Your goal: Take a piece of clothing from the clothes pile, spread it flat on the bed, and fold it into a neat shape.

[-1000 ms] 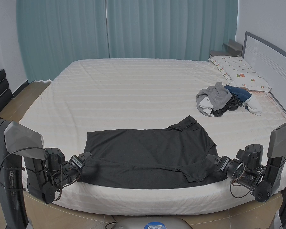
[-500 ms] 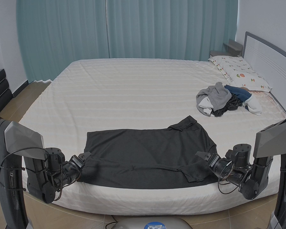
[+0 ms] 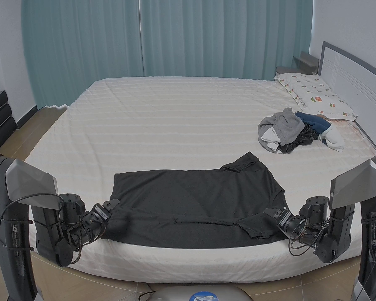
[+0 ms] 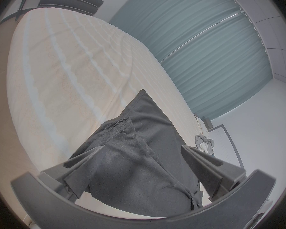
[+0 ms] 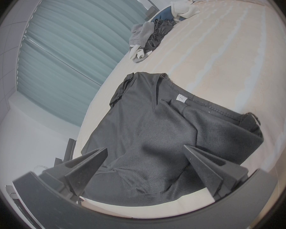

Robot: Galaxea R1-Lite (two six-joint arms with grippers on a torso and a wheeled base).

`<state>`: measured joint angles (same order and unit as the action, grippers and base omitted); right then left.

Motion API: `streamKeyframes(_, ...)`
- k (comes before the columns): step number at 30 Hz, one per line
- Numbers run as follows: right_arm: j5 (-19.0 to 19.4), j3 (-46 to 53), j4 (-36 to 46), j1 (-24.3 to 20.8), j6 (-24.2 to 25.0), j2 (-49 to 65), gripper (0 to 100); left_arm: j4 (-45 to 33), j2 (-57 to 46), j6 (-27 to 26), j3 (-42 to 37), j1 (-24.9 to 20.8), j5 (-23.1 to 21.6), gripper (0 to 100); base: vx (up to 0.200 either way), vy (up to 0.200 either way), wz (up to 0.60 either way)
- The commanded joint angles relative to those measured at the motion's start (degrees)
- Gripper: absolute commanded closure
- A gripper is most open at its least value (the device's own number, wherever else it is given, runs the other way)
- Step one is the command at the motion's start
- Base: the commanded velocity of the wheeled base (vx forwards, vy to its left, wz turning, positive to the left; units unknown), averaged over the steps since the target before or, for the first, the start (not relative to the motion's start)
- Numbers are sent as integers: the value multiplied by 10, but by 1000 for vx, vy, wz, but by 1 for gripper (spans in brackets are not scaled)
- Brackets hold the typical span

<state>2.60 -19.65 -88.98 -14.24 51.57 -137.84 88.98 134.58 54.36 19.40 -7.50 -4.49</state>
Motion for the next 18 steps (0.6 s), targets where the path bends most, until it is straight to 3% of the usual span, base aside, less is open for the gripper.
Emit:
streamKeyframes(1, 3, 5, -6, 3, 9, 61, 0, 10, -12, 0, -1, -1, 6, 0, 0, 0, 0)
streamKeyframes(8, 13, 2, -6, 21, 94, 109, 0, 10, -48, 17, -6, -1, 21, 0, 0, 0, 0)
streamKeyframes(18, 21, -17, -7, 40, 108, 59, 0, 10, -44, 17, -1, 0, 18, 0, 200, 0, 0)
